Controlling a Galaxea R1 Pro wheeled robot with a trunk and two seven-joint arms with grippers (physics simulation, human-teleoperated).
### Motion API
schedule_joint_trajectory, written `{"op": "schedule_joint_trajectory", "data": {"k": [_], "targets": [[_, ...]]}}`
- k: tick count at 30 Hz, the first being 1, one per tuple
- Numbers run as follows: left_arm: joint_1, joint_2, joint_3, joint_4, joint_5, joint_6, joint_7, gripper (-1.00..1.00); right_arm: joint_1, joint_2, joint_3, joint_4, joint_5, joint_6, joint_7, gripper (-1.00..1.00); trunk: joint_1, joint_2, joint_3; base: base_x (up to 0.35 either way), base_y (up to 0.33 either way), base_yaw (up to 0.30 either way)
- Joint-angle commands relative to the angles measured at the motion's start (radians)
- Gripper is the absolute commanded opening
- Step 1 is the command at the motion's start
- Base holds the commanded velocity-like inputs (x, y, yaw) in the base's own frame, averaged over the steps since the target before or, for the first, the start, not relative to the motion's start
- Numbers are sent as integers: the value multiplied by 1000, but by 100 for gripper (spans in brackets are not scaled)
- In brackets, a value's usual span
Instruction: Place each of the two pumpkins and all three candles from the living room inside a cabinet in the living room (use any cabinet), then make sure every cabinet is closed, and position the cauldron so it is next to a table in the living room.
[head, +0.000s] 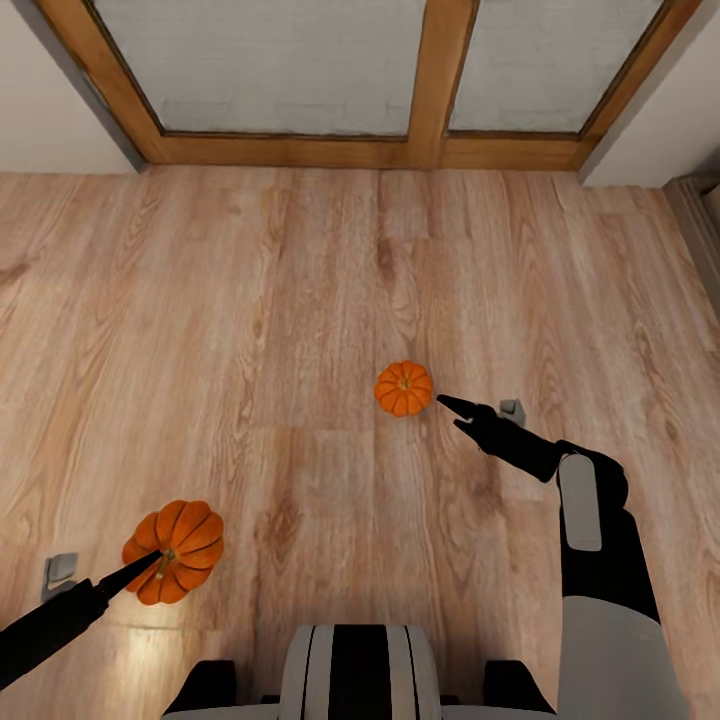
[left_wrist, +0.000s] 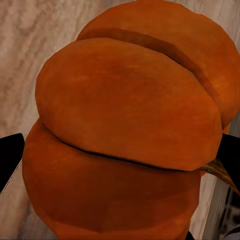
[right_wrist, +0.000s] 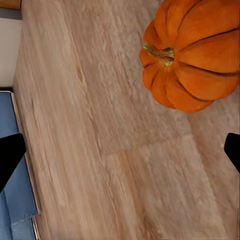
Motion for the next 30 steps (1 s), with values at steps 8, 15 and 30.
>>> {"op": "schedule_joint_trajectory", "data": {"k": [8, 15, 30], "targets": [[0, -4, -3, -3, 7, 8, -1, -100, -2, -6, -15, -5, -14, 5, -102, 100, 0, 0, -1, 115, 0, 15], [0, -9, -5, -6, 3, 5, 9, -100, -5, -8, -16, -7, -16, 5, -108, 100, 0, 0, -1, 265, 0, 1], [0, -17, -11, -28, 6, 14, 18, -100, -48, -8, -14, 67, -19, 5, -107, 100, 0, 0, 3, 135, 0, 0]]}}
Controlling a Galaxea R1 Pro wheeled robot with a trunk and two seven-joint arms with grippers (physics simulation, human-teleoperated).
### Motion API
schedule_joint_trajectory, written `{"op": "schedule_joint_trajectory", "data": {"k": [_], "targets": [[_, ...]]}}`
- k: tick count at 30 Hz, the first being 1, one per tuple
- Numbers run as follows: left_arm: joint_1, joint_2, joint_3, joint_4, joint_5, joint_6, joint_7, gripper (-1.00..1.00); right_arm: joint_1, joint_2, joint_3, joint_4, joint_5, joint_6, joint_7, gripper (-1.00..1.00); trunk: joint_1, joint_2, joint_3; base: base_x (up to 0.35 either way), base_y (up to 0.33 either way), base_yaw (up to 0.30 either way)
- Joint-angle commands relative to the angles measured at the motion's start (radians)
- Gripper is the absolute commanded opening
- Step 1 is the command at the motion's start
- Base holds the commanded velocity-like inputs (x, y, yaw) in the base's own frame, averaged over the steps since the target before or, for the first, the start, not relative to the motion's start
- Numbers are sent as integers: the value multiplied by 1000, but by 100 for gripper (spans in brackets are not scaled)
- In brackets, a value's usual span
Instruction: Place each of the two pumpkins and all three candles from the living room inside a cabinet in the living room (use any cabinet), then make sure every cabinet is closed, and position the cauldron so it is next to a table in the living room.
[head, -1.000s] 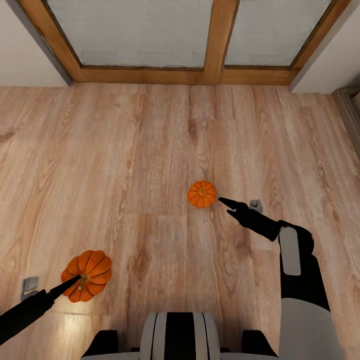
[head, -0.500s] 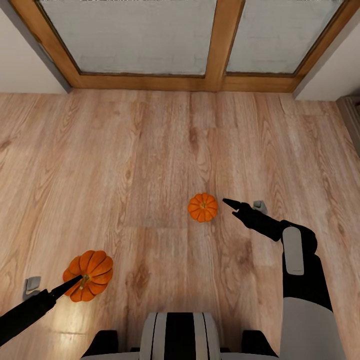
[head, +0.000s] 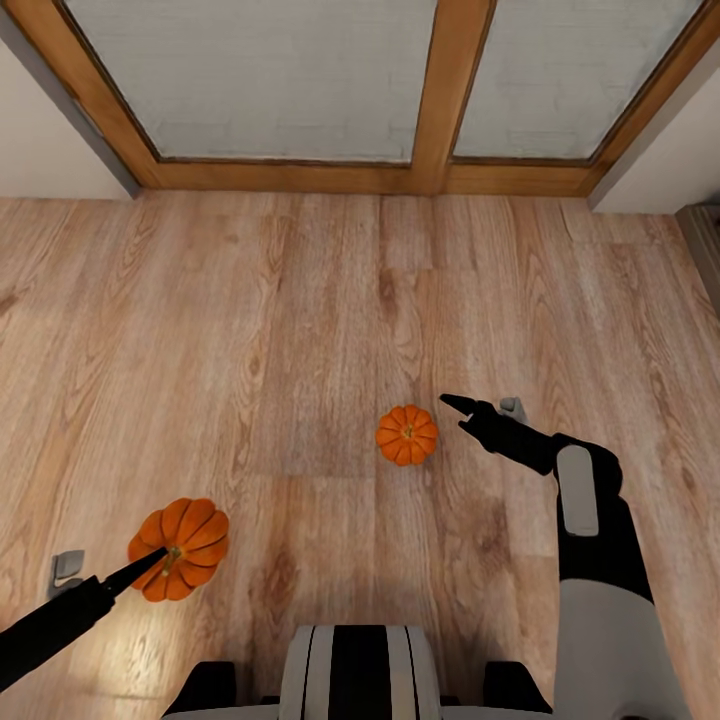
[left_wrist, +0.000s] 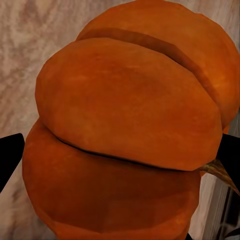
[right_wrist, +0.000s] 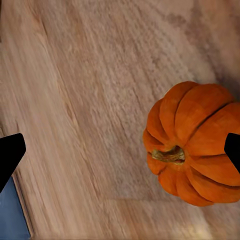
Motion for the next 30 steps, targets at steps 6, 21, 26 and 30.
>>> {"op": "schedule_joint_trajectory", "data": {"k": [6, 21, 26, 30], "targets": [[0, -10, -4, -13, 10, 9, 15, -100, -53, -3, -1, 83, 9, 5, 17, 100, 0, 0, 0, 3, 0, 0], [0, -36, -3, -23, 12, 12, 17, -100, -200, -108, -2, 409, 12, -27, 22, 100, 0, 0, 0, 0, 0, 0], [0, -49, -1, -54, 22, 23, 14, -100, -300, -139, 0, 693, 15, -153, 35, 100, 0, 0, 0, 0, 0, 0], [-20, -57, -29, -119, 47, 110, 20, -100, -329, -177, 8, 809, 20, -204, 134, 100, 0, 0, 0, 0, 0, 0]]}}
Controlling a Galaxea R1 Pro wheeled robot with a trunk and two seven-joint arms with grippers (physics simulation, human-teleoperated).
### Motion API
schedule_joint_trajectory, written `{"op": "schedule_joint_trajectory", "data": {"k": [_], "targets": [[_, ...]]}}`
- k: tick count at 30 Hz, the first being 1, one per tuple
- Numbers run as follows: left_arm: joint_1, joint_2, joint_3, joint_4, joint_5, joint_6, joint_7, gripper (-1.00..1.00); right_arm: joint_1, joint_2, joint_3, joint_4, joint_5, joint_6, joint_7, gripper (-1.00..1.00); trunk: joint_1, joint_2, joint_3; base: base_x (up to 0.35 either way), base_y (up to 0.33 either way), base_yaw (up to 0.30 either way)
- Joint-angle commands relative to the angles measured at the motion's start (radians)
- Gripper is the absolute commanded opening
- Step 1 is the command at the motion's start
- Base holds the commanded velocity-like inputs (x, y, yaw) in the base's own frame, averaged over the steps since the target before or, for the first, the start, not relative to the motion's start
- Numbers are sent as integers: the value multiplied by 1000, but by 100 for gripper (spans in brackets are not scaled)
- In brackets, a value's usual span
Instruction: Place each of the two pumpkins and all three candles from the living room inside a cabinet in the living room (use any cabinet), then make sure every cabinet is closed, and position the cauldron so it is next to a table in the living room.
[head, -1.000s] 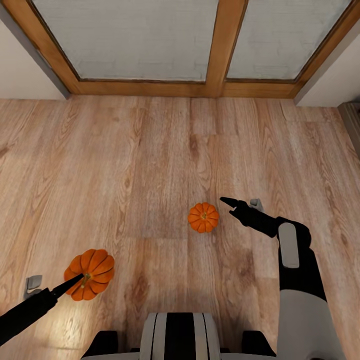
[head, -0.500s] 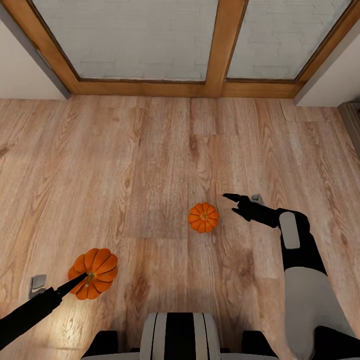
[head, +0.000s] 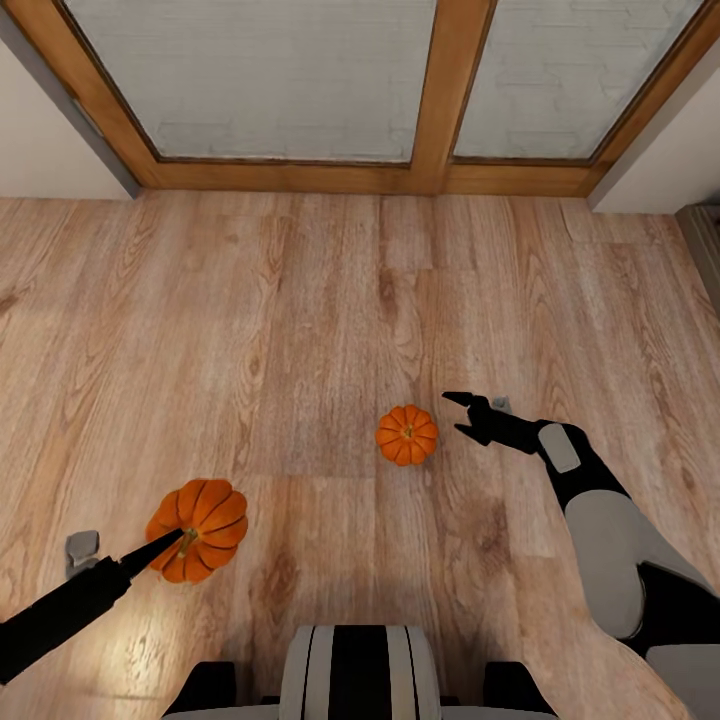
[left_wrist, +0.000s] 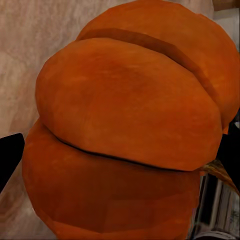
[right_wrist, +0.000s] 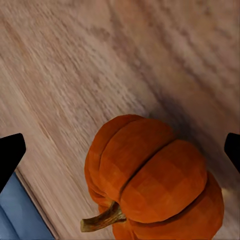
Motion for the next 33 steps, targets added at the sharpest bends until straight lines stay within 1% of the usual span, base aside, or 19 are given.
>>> {"op": "schedule_joint_trajectory", "data": {"k": [1, 4, 6, 8, 9, 10, 13, 15, 18, 20, 25, 27, 30, 33], "targets": [[-3, -1, -3, -3, 2, 11, 2, -100, -1, -1, -4, 3, 4, 5, 9, 100, 0, 0, 0, 0, 0, 0], [-9, -4, -11, -8, 6, 29, 7, -100, -3, -4, -1, 8, 5, 1, 19, 100, 0, 0, 0, 0, 0, 0], [-11, -5, -11, -9, 7, 40, 10, -100, -3, -4, 12, 10, 6, -1, 25, 100, 0, 0, 0, 0, 0, 0], [-12, -5, -11, -11, 8, 44, 10, -100, -3, -5, 35, 10, 6, -4, 33, 100, 0, 0, 0, 0, 0, 0], [-11, -5, -12, -11, 8, 45, 11, -100, -3, -5, 49, 10, 7, -7, 38, 100, 0, 0, 0, 0, 0, 0], [-11, -5, -13, -12, 9, 47, 10, -100, -2, -5, 83, 10, 7, -18, 50, 100, 0, 0, 0, 0, 0, 0], [-11, -6, -12, -13, 9, 48, 8, -100, 0, -6, 136, 10, 7, -54, 70, 100, 0, 0, 0, 0, 0, 0], [-11, -5, -7, -14, 9, 44, 0, -100, 4, -8, 191, 10, 7, -103, 96, 100, 0, 0, 0, 0, 0, 0], [-11, -2, -4, -14, 8, 42, -12, -100, 5, -10, 221, 10, 9, -126, 111, 100, 0, 0, 0, 0, 0, 0], [-11, -2, -3, -14, 7, 43, -14, -100, 6, -11, 227, 10, 9, -133, 115, 100, 0, 0, 0, 0, 0, 0], [-11, -4, -2, -13, 6, 48, -18, -100, 7, -25, 239, 9, 9, -142, 121, 100, 0, 0, 0, 0, 0, 0], [-8, 3, -2, -12, 9, 50, -19, -100, 8, -30, 240, 9, 9, -143, 122, 100, 0, 0, 0, 0, 0, 0], [-6, 7, -2, -12, 18, 50, -19, -100, 10, -34, 242, 10, 9, -145, 123, 100, 0, 0, 0, 0, 0, 0], [-5, 9, -4, -10, 25, 51, -18, -100, 12, -41, 249, 10, 9, -173, 144, 100, 0, 0, 0, 0, 0, 0]]}}
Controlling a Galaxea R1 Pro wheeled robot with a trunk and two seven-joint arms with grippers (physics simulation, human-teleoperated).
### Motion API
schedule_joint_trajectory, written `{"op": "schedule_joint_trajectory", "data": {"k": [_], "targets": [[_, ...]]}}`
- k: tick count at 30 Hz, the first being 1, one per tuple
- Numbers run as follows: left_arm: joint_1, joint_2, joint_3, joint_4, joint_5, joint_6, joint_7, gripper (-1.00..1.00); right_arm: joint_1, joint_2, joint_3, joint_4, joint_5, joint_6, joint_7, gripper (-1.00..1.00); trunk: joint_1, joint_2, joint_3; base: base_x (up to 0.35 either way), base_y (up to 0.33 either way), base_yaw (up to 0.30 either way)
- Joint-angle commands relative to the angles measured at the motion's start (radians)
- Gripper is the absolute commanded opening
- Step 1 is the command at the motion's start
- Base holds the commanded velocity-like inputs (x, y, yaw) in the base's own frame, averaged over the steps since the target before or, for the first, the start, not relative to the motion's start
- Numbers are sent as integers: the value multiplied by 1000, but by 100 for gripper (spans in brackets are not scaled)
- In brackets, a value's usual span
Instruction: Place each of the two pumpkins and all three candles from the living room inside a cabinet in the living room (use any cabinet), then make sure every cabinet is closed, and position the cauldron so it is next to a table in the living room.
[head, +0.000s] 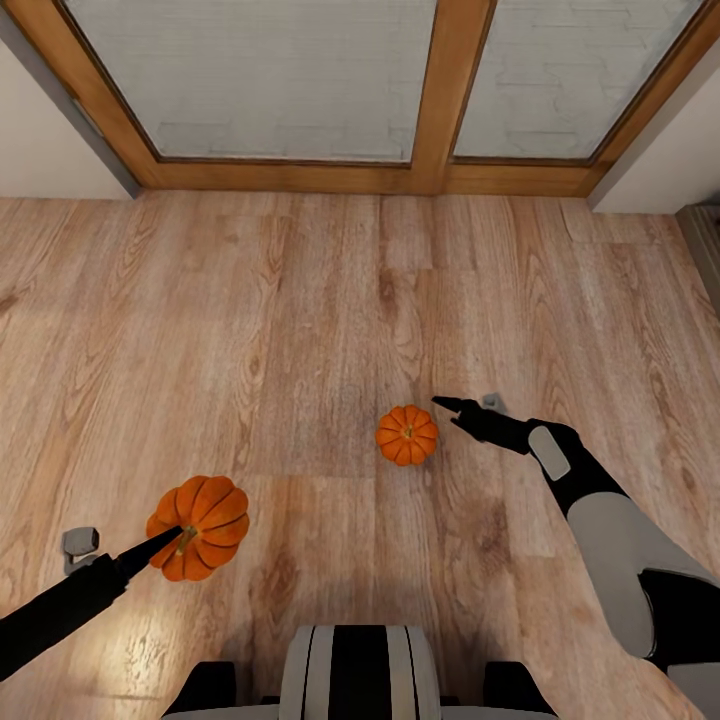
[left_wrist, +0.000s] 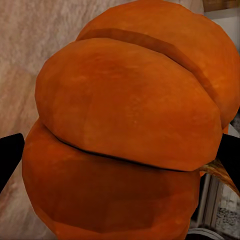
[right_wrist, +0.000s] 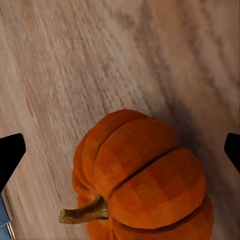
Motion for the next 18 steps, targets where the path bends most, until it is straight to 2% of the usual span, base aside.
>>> {"op": "schedule_joint_trajectory", "data": {"k": [1, 5, 12, 14, 18], "targets": [[0, 0, -1, 0, 4, 6, -2, -100, 1, -2, 2, 1, -2, -5, 15, 100, 0, 0, 0, 0, 0, 0], [0, 0, -5, 2, 6, 5, -1, -100, 17, -15, 70, 7, 21, -68, 123, 100, 0, 0, 0, 0, 0, 0], [0, -3, -7, 3, 7, 5, 1, -100, 23, -17, 99, 12, 52, -87, 159, 100, 0, 0, 0, 0, 0, 0], [0, -2, -5, 3, 7, 4, 1, -100, 22, -17, 116, 13, 76, -88, 162, 100, 0, 0, 0, 0, 0, 0], [0, -4, -3, 6, 7, 3, 1, -100, 22, -17, 126, 14, 93, -88, 163, 100, 0, 0, 0, 0, 0, 0]]}}
